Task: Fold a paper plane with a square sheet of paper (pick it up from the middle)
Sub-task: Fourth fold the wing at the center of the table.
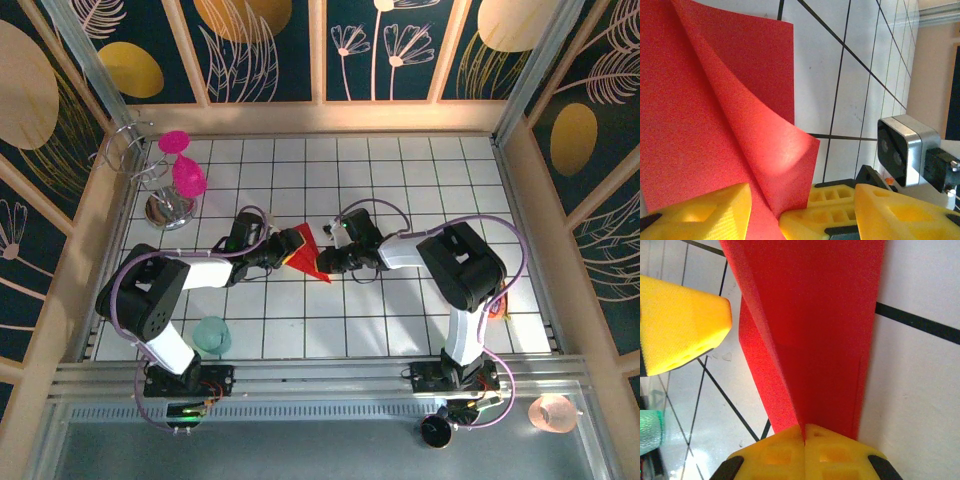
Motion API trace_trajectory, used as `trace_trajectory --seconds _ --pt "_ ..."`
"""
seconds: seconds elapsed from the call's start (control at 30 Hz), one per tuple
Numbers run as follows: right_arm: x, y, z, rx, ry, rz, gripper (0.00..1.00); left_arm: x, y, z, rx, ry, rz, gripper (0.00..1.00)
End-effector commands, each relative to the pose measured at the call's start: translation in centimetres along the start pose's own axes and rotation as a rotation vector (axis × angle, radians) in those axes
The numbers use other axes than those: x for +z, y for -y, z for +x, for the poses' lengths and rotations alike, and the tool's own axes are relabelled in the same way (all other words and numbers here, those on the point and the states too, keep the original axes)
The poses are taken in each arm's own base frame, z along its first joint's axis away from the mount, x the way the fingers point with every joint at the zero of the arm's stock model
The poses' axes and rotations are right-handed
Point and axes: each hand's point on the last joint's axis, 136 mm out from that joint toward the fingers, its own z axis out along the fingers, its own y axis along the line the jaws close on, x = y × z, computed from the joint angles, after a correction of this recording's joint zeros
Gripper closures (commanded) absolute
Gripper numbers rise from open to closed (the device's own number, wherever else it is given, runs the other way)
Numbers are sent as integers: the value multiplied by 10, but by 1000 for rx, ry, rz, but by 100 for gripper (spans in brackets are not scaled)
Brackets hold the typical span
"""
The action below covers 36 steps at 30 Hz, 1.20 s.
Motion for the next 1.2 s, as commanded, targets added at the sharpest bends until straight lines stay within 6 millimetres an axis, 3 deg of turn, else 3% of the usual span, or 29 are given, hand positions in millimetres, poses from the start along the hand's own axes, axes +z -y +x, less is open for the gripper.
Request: trace_trajectory --seconds 0.0,0.53,0.6,0.8,1.17 --pt "-2 -4 4 61 -11 -78 94 3 5 6 50 -33 11 44" --pt "-14 0 7 248 8 -210 96 15 15 6 122 -65 -19 53" --pt "-13 0 9 260 3 -219 96 20 6 10 115 -86 -42 54" --pt "-11 2 13 284 -15 -224 96 25 5 14 120 -107 -55 57" --pt "-8 9 16 285 -21 -195 94 25 -20 11 124 -101 -216 53"
